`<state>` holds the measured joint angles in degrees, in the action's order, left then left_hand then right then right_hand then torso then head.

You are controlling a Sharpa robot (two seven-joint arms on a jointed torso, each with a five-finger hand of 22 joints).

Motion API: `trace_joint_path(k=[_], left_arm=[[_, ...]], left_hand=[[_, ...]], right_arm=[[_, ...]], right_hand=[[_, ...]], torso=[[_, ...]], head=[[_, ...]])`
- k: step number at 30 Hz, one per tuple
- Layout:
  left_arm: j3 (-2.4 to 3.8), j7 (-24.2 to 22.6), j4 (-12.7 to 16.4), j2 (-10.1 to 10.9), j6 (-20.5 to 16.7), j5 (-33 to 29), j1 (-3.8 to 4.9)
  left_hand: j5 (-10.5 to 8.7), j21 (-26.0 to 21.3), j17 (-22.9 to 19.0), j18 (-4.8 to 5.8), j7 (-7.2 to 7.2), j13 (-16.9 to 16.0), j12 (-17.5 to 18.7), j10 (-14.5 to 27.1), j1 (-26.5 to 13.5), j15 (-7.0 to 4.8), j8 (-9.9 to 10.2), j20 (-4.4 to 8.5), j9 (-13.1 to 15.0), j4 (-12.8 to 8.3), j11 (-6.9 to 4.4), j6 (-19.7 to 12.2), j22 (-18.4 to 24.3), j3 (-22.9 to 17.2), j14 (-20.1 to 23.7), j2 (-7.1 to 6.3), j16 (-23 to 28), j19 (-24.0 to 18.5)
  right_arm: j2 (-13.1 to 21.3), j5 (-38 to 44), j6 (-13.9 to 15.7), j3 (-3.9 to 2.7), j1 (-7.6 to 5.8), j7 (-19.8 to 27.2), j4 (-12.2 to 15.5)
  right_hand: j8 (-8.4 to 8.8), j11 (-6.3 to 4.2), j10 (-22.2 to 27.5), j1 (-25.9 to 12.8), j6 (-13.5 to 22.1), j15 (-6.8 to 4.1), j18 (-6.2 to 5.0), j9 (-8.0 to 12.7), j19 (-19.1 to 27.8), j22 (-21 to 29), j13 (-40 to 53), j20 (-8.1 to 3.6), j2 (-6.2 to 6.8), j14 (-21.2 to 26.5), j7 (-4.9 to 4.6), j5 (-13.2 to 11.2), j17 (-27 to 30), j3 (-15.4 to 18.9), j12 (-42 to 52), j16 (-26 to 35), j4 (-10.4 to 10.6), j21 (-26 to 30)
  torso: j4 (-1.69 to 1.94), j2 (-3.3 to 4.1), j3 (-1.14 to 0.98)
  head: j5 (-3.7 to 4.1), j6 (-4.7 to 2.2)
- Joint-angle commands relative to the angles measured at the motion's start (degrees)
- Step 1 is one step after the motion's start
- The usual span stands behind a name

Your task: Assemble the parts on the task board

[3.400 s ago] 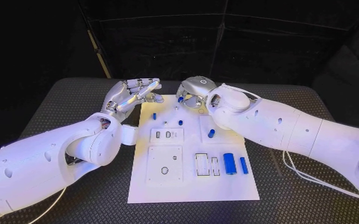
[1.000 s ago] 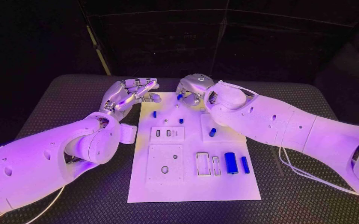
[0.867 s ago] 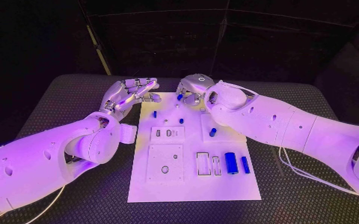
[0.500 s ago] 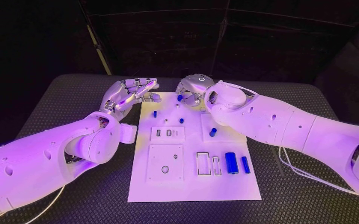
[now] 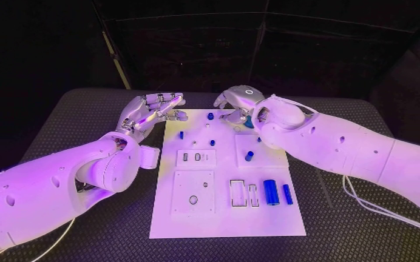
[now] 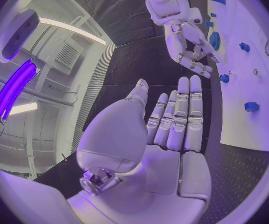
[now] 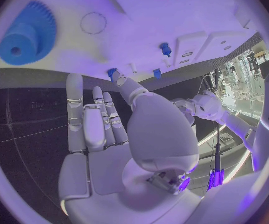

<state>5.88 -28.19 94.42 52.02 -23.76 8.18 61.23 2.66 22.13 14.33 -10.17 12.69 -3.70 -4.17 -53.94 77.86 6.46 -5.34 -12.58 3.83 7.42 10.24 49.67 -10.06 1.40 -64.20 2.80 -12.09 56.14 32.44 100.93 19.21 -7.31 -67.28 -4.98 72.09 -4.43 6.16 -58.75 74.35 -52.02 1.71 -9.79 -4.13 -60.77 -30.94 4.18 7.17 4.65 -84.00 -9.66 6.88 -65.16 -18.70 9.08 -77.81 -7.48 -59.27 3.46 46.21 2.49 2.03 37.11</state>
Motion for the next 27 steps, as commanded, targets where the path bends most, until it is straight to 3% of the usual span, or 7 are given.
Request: trace_joint_path(k=[1, 5, 13, 15, 17, 20, 27], left_arm=[[0.06, -0.25, -0.08, 0.15, 0.88, 0.26, 0.08], [0.05, -0.25, -0.32, 0.25, 0.95, 0.26, 0.08], [0.04, -0.23, -0.59, 0.04, 1.13, 0.26, 0.07], [0.04, -0.2, -0.67, -0.11, 1.18, 0.26, 0.06], [0.04, -0.18, -0.76, -0.24, 1.23, 0.26, 0.05], [0.04, -0.16, -0.88, -0.37, 1.27, 0.26, 0.04], [0.04, -0.13, -1.13, -0.69, 1.36, 0.26, 0.04]], left_hand=[[0.22, -0.02, 0.15, -0.15, 0.13, 0.05, 0.34, 0.2, 0.3, 0.37, 0.39, -0.09, -0.05, -0.35, 0.08, 0.37, 0.1, 0.09, 0.17, 0.57, 0.44, -0.06], [0.23, -0.03, 0.21, -0.16, 0.01, 0.03, 0.31, 0.11, 0.31, 0.35, 0.39, -0.09, -0.03, -0.38, 0.02, 0.47, 0.11, 0.08, 0.16, 0.64, 0.5, -0.09], [0.22, -0.03, 0.26, -0.17, -0.06, 0.02, 0.28, 0.04, 0.31, 0.34, 0.39, -0.08, -0.02, -0.4, -0.01, 0.54, 0.12, 0.09, 0.15, 0.67, 0.54, -0.1], [0.22, -0.03, 0.26, -0.17, -0.06, 0.02, 0.28, 0.04, 0.31, 0.34, 0.39, -0.08, -0.02, -0.4, -0.01, 0.54, 0.12, 0.09, 0.15, 0.67, 0.54, -0.1], [0.22, -0.03, 0.26, -0.17, -0.06, 0.02, 0.28, 0.04, 0.31, 0.34, 0.39, -0.08, -0.02, -0.4, -0.01, 0.54, 0.12, 0.09, 0.15, 0.67, 0.54, -0.1], [0.22, -0.03, 0.26, -0.17, -0.06, 0.02, 0.28, 0.04, 0.31, 0.34, 0.39, -0.08, -0.02, -0.4, -0.01, 0.54, 0.12, 0.09, 0.15, 0.67, 0.54, -0.1], [0.22, -0.03, 0.26, -0.17, -0.06, 0.02, 0.28, 0.04, 0.31, 0.34, 0.39, -0.08, -0.02, -0.4, -0.01, 0.54, 0.12, 0.09, 0.15, 0.67, 0.54, -0.1]], right_arm=[[3.54, -7.76, 2.78, -0.99, -0.29, -0.85, 3.33], [7.59, -12.96, 1.77, -1.69, -0.28, -2.26, 5.9], [13.89, -18.07, -2.57, -2.2, -0.28, -6.24, 8.44], [14.24, -18.26, -3.59, -2.23, -0.27, -6.99, 8.34], [14.11, -18.38, -5.03, -2.25, -0.27, -7.67, 7.94], [13.37, -18.36, -6.4, -2.26, -0.26, -8.08, 7.26], [10.59, -18.01, -8.95, -2.25, -0.23, -9.95, 4.4]], right_hand=[[-0.48, -0.47, -4.58, -0.71, -1.13, -0.8, -0.13, -0.09, -1.94, -3.12, 0.76, -0.18, 0.33, -2.29, -0.12, 0.73, -3.08, 0.15, 2.52, -1.79, 1.14, -1.97], [-0.56, -1.37, -11.15, -1.83, -1.5, -1.44, 0.49, -0.03, -4.3, -6.9, 2.48, -0.67, 1.63, -3.13, -0.11, 2.8, -6.98, 1.4, 6.12, -4.03, 2.48, -4.37], [-2.04, -3.52, -17.81, -1.49, -1.55, -3.21, 1.5, -0.05, -7.82, -12.56, 13.48, -2.52, 4.16, -4.17, 1.69, 4.71, -14.03, 9.11, 19.83, -7.81, 7.86, -8.02], [-2.72, -3.38, -17.71, 1.08, -0.75, -3.05, 2.55, 0.01, -10.65, -17.71, 38.41, -2.51, 3.34, -4.41, 1.8, 5.17, -16.16, 12.8, 43.1, -8.91, 11.19, -11.13], [-3.07, -2.92, -18.19, 1.81, -0.07, -2.81, 2.95, 0.07, -11.73, -20.36, 49.46, -2.15, 3.22, -4.51, 1.41, 5.22, -16.88, 14.63, 52.83, -9.26, 13.56, -12.6], [-3.42, -2.36, -19.24, 2.98, 0.87, -2.5, 3.24, 0.13, -12.62, -22.58, 58.72, -1.75, 4.15, -4.64, 0.87, 4.97, -17.69, 16.72, 60.68, -9.63, 16.11, -13.94], [-3.94, -1.67, -20.22, 5.35, 2.8, -1.65, 3.43, 0.17, -13.15, -24.48, 66.02, -1.13, 4.62, -4.84, 0.08, 4.97, -18.96, 18.37, 66.6, -10.18, 20.84, -15.21]], torso=[[-0.61, -0.29, -0.24], [-1.01, -0.52, -0.45], [-1.67, -0.85, -0.88], [-1.69, -0.81, -0.89], [-1.58, -0.79, -0.86], [-1.46, -0.81, -0.71], [-1.4, -0.74, -0.66]], head=[[-0.17, -0.21], [-0.34, -0.41], [0.66, -0.45], [0.75, -0.41], [0.98, -0.48], [1.05, -0.37], [1.02, -0.05]])
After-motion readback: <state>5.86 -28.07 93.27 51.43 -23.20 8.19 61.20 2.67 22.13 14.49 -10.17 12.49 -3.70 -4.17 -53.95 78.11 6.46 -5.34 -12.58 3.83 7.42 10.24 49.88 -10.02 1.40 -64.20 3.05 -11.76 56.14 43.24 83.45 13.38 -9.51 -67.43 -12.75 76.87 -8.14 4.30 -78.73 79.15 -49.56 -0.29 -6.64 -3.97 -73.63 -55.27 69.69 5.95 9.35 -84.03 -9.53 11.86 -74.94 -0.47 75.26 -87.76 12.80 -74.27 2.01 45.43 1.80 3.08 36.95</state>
